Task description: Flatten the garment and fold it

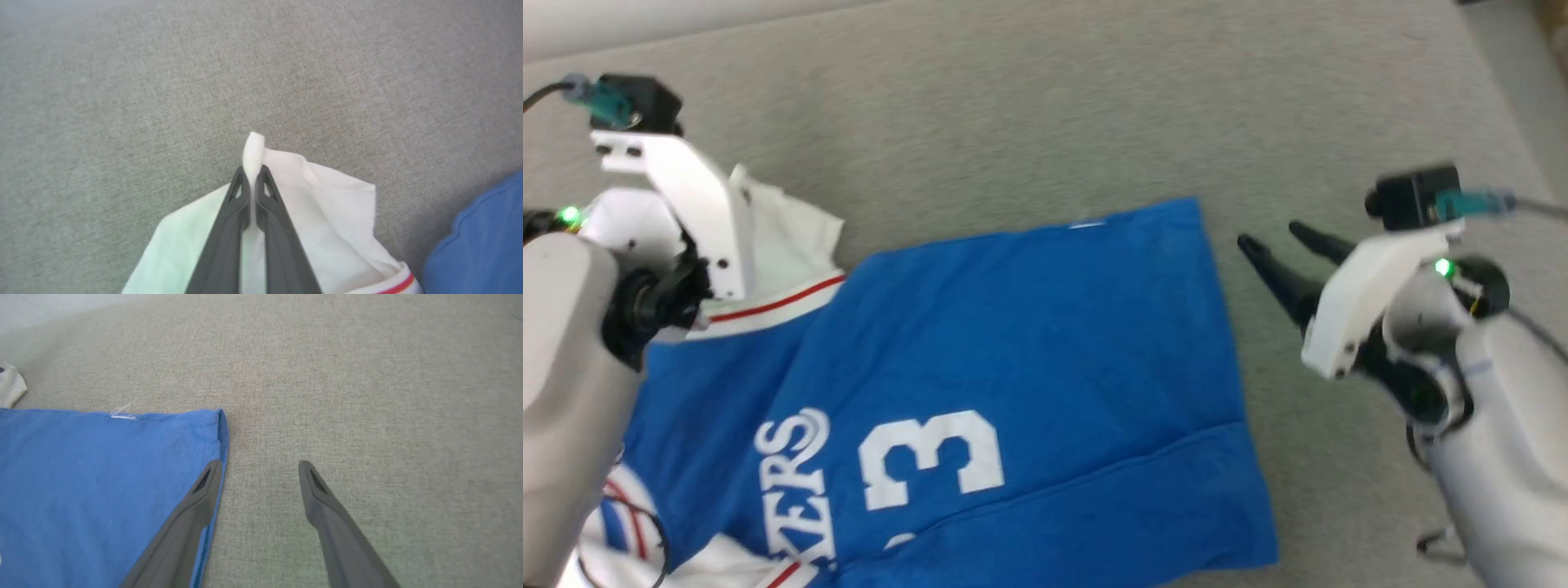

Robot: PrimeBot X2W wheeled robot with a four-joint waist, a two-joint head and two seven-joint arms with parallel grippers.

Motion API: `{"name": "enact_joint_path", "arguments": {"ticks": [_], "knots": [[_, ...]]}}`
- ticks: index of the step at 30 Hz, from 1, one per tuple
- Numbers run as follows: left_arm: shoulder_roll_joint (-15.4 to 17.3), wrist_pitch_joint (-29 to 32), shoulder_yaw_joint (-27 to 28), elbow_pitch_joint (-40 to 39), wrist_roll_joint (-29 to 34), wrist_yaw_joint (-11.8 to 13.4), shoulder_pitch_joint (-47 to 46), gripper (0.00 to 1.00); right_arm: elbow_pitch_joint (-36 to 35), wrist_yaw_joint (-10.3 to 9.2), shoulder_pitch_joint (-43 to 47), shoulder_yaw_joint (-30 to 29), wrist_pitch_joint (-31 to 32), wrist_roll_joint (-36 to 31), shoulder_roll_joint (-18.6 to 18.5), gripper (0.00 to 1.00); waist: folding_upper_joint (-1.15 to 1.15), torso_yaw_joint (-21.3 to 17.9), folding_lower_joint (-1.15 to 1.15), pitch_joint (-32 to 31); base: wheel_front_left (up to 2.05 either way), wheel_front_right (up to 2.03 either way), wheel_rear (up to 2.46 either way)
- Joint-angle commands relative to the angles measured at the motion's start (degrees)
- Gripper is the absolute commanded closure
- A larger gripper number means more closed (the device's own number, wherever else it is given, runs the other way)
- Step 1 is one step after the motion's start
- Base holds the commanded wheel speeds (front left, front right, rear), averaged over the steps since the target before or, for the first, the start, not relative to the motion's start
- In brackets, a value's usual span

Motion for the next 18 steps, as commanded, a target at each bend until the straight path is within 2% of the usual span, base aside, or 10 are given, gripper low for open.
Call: {"name": "enact_joint_path", "arguments": {"ticks": [1,6,9,12,13,14,15,17,18], "knots": [[-0.3,-0.6,-0.2,-0.5,0.5,-0.2,-0.8,1.00,0.8,-0.03,-1.4,0.2,0.4,0.2,-0.2,0.00,0.00,3.2,-0.01,1.0,0.00,0.00,0.00],[-0.9,-3.5,-0.4,-4.7,1.9,-0.6,-2.1,1.00,8.5,-0.03,-9.6,4.1,5.4,1.9,0.0,0.00,0.00,6.6,-0.01,2.5,0.00,0.00,0.00],[-0.9,-4.2,-0.6,-5.7,2.3,-0.6,-2.2,1.00,10.9,-0.03,-11.2,5.8,7.3,2.6,-0.1,0.00,0.00,7.4,-0.01,2.8,0.00,0.00,0.00],[-1.1,-4.9,-0.6,-6.7,2.3,-0.7,-2.1,1.00,14.9,-0.03,-12.3,8.3,12.2,3.8,-0.5,0.00,0.00,8.3,-0.01,3.0,0.00,0.00,0.00],[-1.2,-5.2,-0.7,-7.0,2.3,-0.8,-2.0,1.00,16.1,-0.03,-12.5,9.1,14.0,4.3,-0.7,0.08,0.00,8.5,-0.01,2.9,0.00,0.00,0.00],[-1.3,-5.5,-0.7,-7.1,2.2,-0.8,-1.9,1.00,17.2,-0.03,-12.5,9.7,15.6,4.9,-0.8,0.53,0.00,8.7,-0.01,2.9,0.00,0.00,0.00],[-1.3,-5.6,-0.7,-7.2,2.2,-0.9,-1.8,1.00,18.0,-0.03,-12.4,10.3,17.3,5.8,-0.9,0.65,0.00,8.8,-0.01,2.8,0.00,0.00,0.00],[-1.4,-6.2,-0.8,-7.2,2.2,-1.0,-1.5,1.00,19.4,-0.03,-12.1,11.2,19.5,7.1,-1.3,1.00,0.00,9.1,-0.01,2.5,0.00,0.00,0.00],[-1.4,-6.6,-0.7,-7.1,2.1,-1.0,-1.2,1.00,19.9,-0.03,-12.0,11.4,20.3,7.9,-1.3,1.00,0.00,9.1,-0.01,2.2,0.00,0.00,0.00]]}}
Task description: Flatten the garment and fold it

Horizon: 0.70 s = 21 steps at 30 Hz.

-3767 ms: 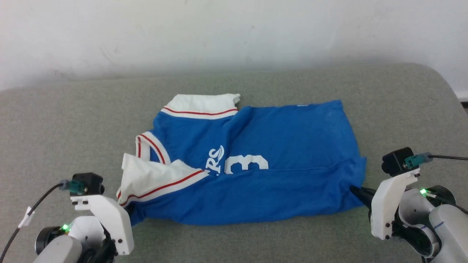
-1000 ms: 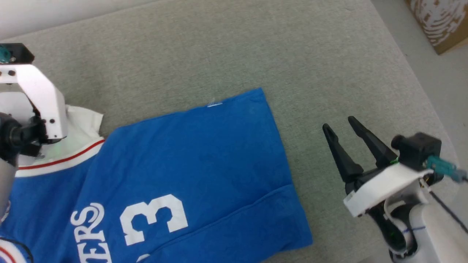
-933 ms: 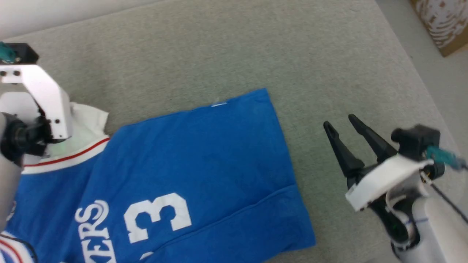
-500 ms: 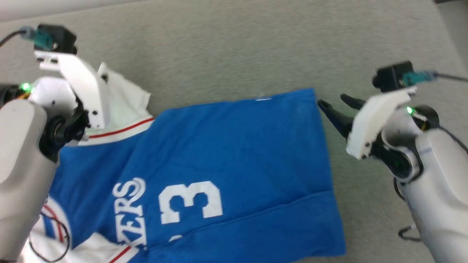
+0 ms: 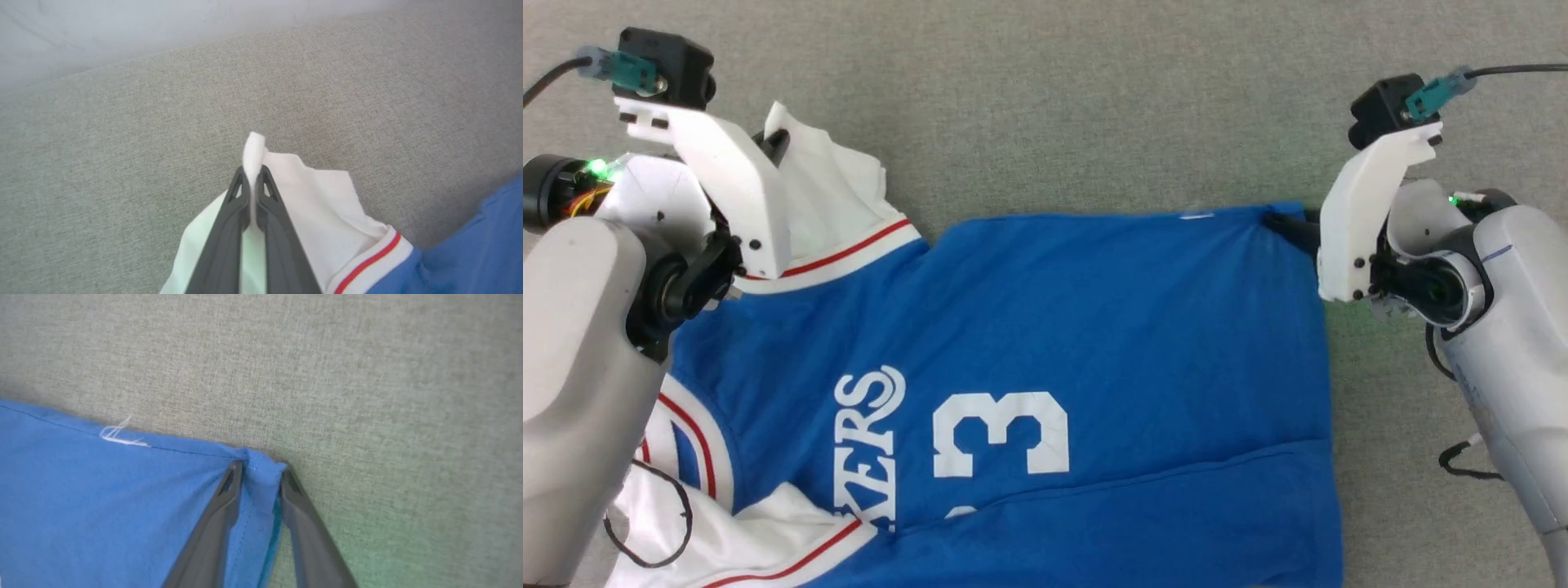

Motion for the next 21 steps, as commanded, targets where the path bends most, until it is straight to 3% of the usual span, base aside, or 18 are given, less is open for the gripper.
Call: {"name": "enact_joint_path", "arguments": {"ticks": [1,3,11,15,21], "knots": [[-0.2,-0.6,0.0,0.1,0.2,-0.5,0.3,1.00,3.6,-0.04,4.9,2.9,2.2,0.6,1.8,1.00,0.00,0.0,0.01,-0.7,0.00,0.00,0.00],[0.1,-1.4,0.3,0.3,0.2,-0.6,0.8,1.00,3.2,-0.04,4.4,2.8,0.0,1.3,1.7,1.00,0.00,-0.2,0.01,-1.7,0.00,0.00,0.00],[0.7,-8.3,3.4,1.4,-0.8,0.5,4.5,1.00,0.2,-0.04,3.2,-0.3,-19.2,-1.9,-1.0,1.00,0.00,0.3,0.01,-8.4,0.00,0.00,0.00],[1.6,-12.4,6.8,0.3,-2.8,2.3,9.4,1.00,-1.9,-0.04,6.5,-1.7,-23.4,-2.8,-2.1,1.00,0.00,0.9,0.01,-12.6,0.00,0.00,0.00],[3.0,-19.8,11.3,-5.8,-4.5,6.9,23.8,1.00,-7.1,-0.04,16.2,-2.5,-26.0,-4.0,-2.8,1.00,0.00,1.1,0.01,-17.5,0.00,0.00,0.00]]}}
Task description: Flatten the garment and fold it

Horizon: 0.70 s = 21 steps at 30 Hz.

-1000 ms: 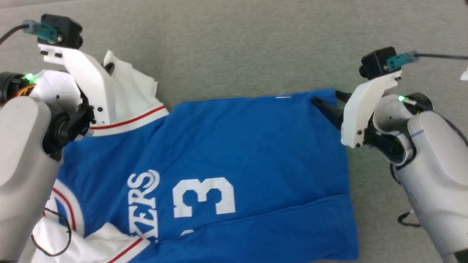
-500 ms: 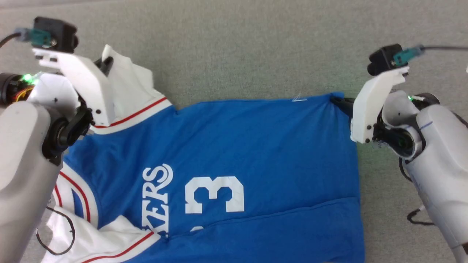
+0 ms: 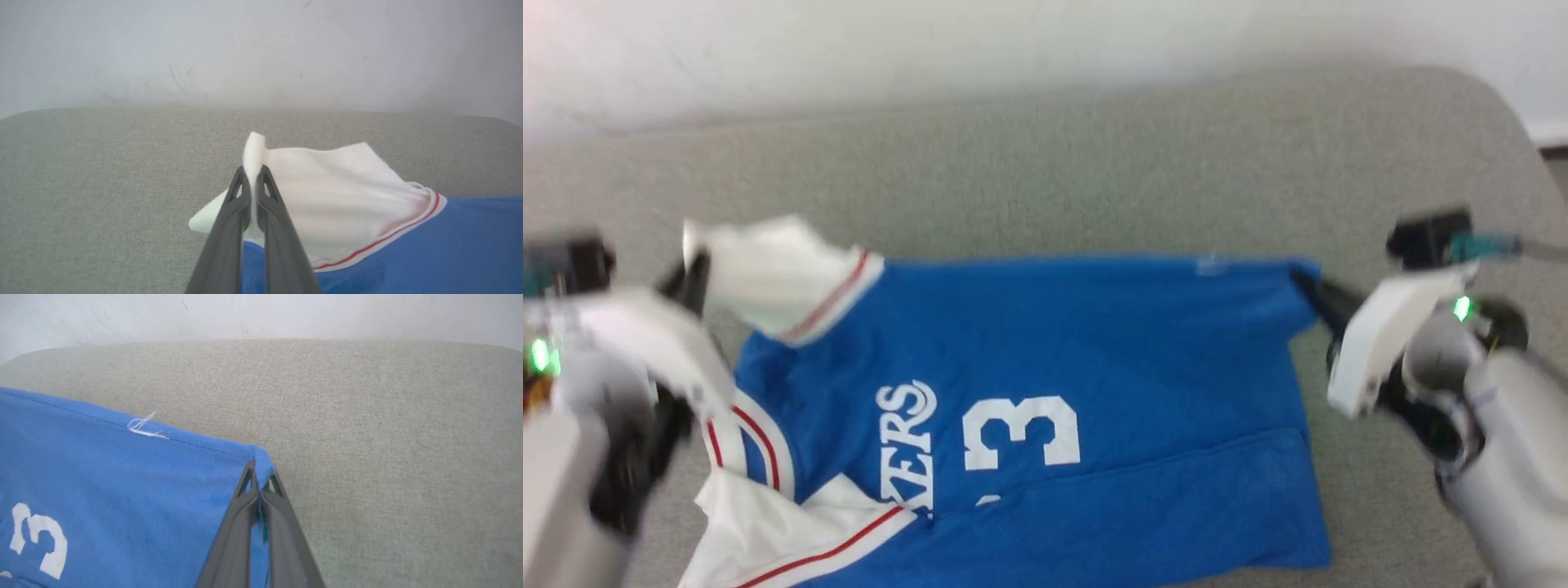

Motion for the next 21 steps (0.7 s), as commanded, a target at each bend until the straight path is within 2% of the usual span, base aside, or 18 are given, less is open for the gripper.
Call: {"name": "enact_joint_path", "arguments": {"ticks": [1,8,12,14,15,16,17,18,21], "knots": [[0.2,-1.3,0.9,-1.1,-0.5,1.4,3.7,1.00,-0.6,-0.05,2.5,-0.3,-0.5,-0.7,-0.1,1.00,0.00,0.5,0.01,-4.2,0.00,0.00,0.00],[-2.8,-5.5,3.8,-8.5,-4.7,7.4,23.6,1.00,-3.5,-0.05,14.0,-2.3,-2.7,-1.8,0.6,1.00,0.00,1.8,0.01,-7.1,0.00,0.00,0.00],[-4.6,-6.2,3.5,-9.5,-6.2,8.5,29.8,1.00,-4.1,-0.05,18.8,-4.5,-3.5,-3.1,1.2,1.00,0.00,3.1,0.01,-7.7,0.00,0.00,0.00],[-5.7,-5.8,2.5,-9.1,-6.8,8.2,31.0,1.00,-4.4,-0.05,21.1,-6.2,-4.3,-3.9,1.6,1.00,0.00,3.9,0.01,-7.8,0.00,0.00,0.00],[-6.2,-5.4,1.6,-8.4,-6.9,8.0,31.2,1.00,-4.4,-0.05,22.4,-7.0,-4.4,-4.2,1.9,0.87,0.00,4.3,0.01,-7.9,0.00,0.00,0.00],[-6.9,-5.1,0.7,-7.6,-7.1,7.5,31.2,0.77,-4.5,-0.05,23.5,-7.6,-4.3,-4.8,2.1,0.62,0.00,4.4,0.01,-7.8,0.00,0.00,0.00],[-8.0,-5.3,0.3,-6.9,-7.7,7.2,31.1,0.51,-4.9,-0.05,24.7,-8.1,-4.5,-5.5,2.5,0.45,0.00,4.6,0.01,-7.8,0.00,0.00,0.00],[-8.9,-5.4,-0.1,-6.0,-7.9,7.1,31.0,0.00,-5.4,-0.05,25.9,-8.7,-4.5,-5.7,3.1,0.00,0.00,4.7,0.01,-8.0,0.00,0.00,0.00],[-9.1,-6.8,-1.7,-3.2,-5.6,6.9,30.5,0.00,-8.1,-0.05,29.7,-10.0,-4.6,-7.1,4.1,0.00,0.00,4.7,0.01,-8.1,0.00,0.00,0.00]]}}
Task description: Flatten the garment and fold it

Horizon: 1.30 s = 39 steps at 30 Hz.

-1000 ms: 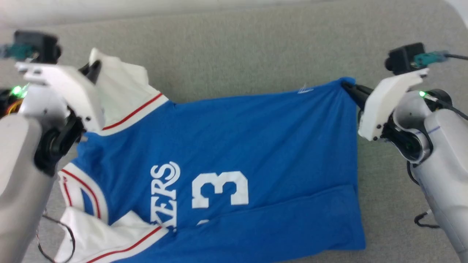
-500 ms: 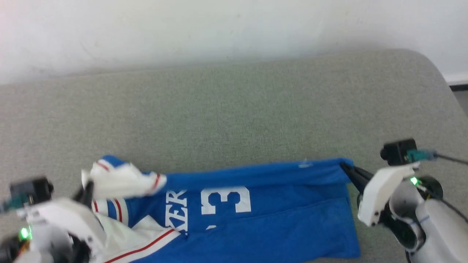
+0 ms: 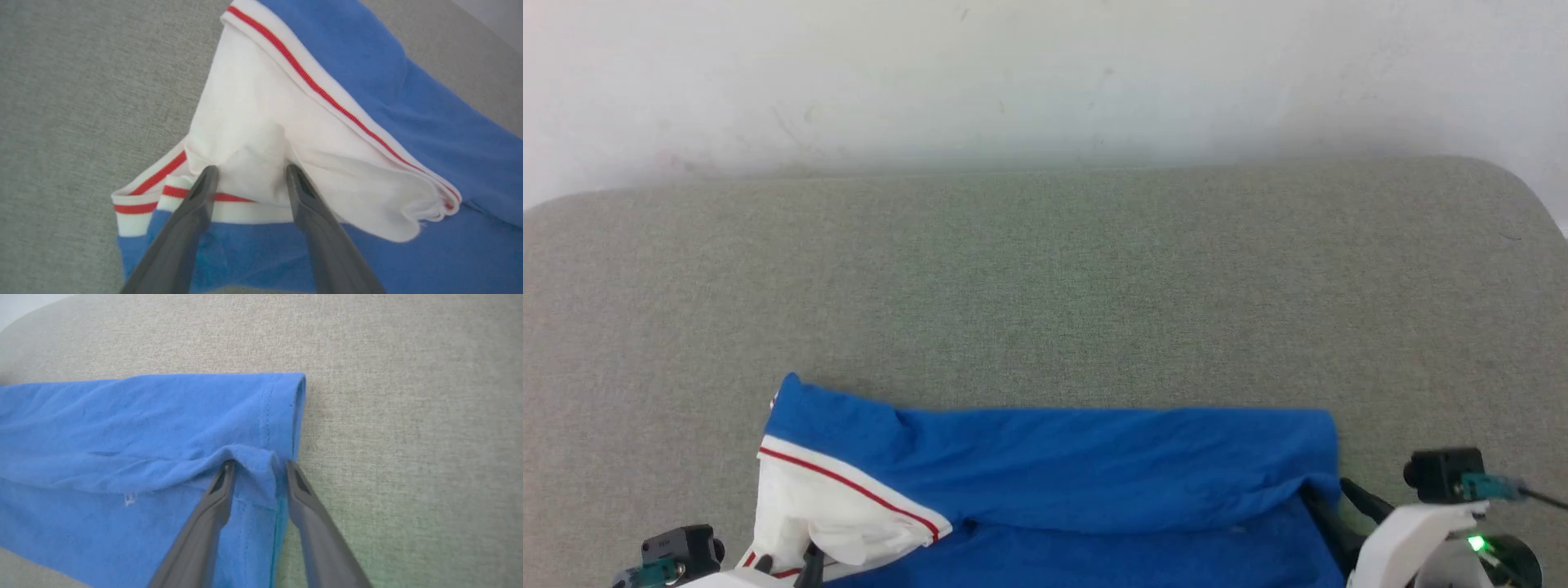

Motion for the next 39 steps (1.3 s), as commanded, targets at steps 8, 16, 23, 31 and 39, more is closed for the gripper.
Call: {"name": "enact_joint_path", "arguments": {"ticks": [8,16,23,31,39], "knots": [[-0.8,-12.2,1.3,0.1,5.8,-1.8,-3.2,0.00,-16.5,-0.05,10.0,-7.7,0.3,-4.3,3.6,0.00,0.00,-0.1,0.01,-0.5,0.00,0.00,0.00],[-1.4,-21.7,2.7,-1.2,12.9,-3.2,-6.2,0.00,-22.1,-0.05,7.4,-14.6,5.3,-5.5,3.6,0.00,0.00,-0.4,0.01,-0.6,0.00,0.00,0.00],[-3.3,-22.5,2.9,-2.0,19.0,-5.3,-7.7,0.00,-13.1,-0.05,2.2,-12.2,13.2,-3.7,0.8,0.00,0.00,1.1,0.01,0.0,0.00,0.00,0.00],[-5.7,-22.6,3.1,-1.8,21.5,-7.0,-7.5,0.00,-4.6,-0.05,-0.5,-5.5,18.5,0.6,0.5,0.00,0.00,3.4,0.01,0.6,0.00,0.00,0.00],[-7.2,-22.6,3.8,-1.6,23.6,-8.0,-6.7,0.00,4.9,-0.05,-2.5,0.1,29.3,4.2,0.9,0.68,0.00,3.8,0.01,-0.2,0.00,0.00,0.00]]}}
